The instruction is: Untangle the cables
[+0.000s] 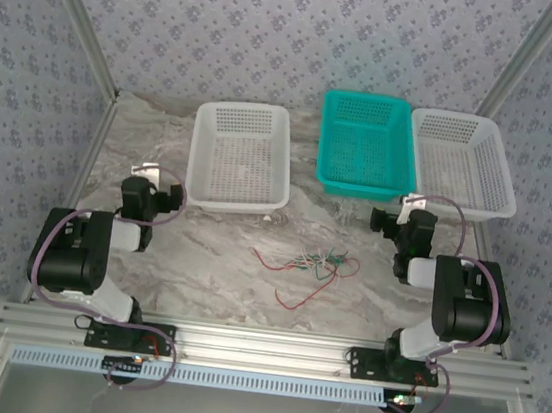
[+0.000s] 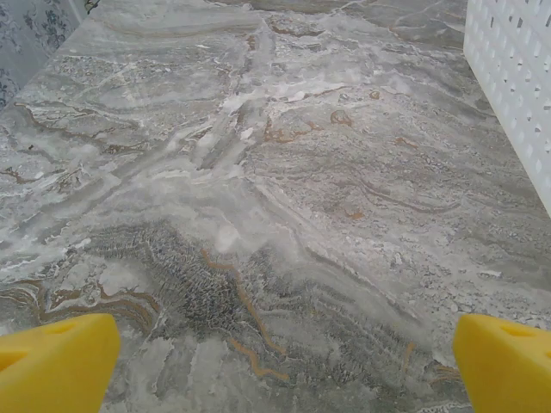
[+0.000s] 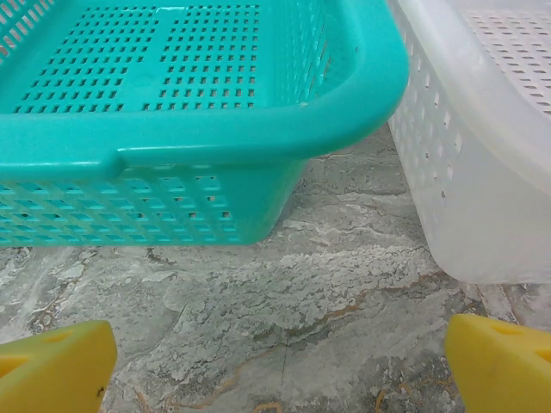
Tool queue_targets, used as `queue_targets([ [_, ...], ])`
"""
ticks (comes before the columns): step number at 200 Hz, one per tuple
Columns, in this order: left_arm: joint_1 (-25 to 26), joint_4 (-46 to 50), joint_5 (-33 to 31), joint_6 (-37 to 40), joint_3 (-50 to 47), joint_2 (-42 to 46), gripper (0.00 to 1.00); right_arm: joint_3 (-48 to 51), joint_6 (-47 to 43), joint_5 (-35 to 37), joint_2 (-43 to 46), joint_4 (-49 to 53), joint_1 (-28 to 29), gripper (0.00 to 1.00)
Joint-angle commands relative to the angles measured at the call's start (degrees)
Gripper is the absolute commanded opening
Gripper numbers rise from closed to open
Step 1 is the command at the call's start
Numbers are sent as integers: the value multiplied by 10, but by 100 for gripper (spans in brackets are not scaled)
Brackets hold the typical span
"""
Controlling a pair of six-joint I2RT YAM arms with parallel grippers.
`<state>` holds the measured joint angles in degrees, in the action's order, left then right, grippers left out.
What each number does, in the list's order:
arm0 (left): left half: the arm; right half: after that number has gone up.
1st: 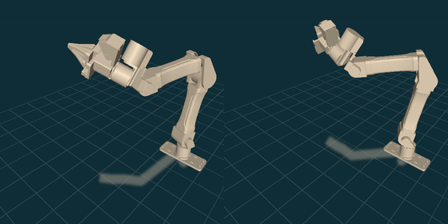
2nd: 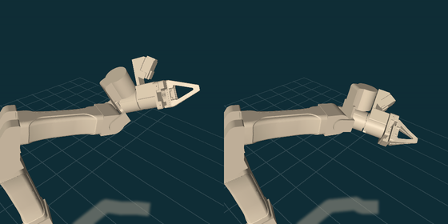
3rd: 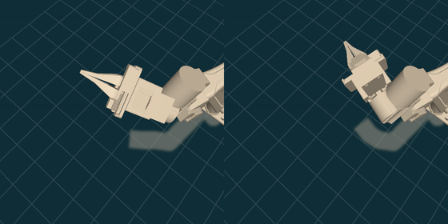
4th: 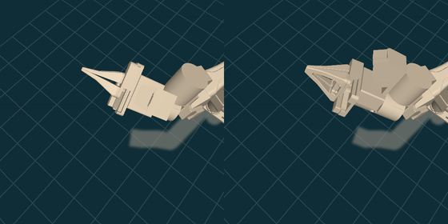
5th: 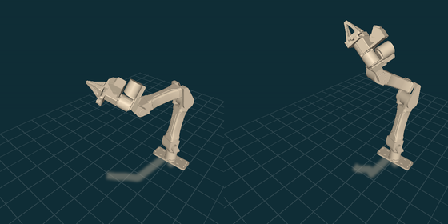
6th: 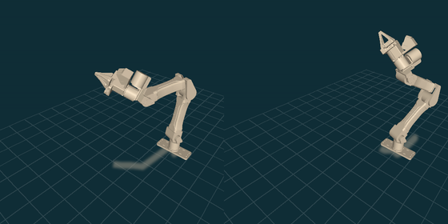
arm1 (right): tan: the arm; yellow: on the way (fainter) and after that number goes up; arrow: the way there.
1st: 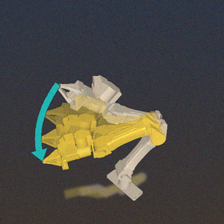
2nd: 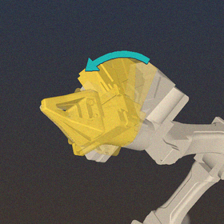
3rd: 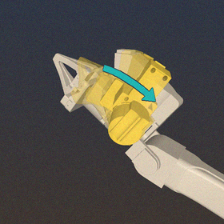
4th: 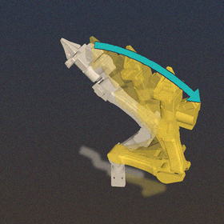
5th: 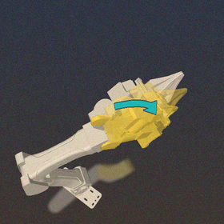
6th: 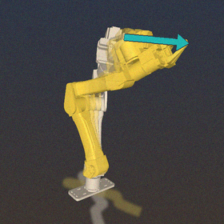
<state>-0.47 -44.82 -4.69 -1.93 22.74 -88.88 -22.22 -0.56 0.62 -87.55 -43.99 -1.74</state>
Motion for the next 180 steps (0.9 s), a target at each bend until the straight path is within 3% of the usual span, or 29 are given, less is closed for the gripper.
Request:
queue_targets([
  [1,0,-12,5,4,12,11,100,-10,-10,1,7,-2,-2,100],
  [73,0,-12,5,4,12,10,100,-10,-4,-12,7,-1,-10,100],
  [122,-1,-12,17,7,12,11,99,-10,-10,20,22,4,4,100],
  [143,1,-23,23,13,5,13,99,-43,15,93,99,141,22,100],
  [180,9,-50,-8,11,-38,79,99,-123,228,116,246,429,18,100],
])
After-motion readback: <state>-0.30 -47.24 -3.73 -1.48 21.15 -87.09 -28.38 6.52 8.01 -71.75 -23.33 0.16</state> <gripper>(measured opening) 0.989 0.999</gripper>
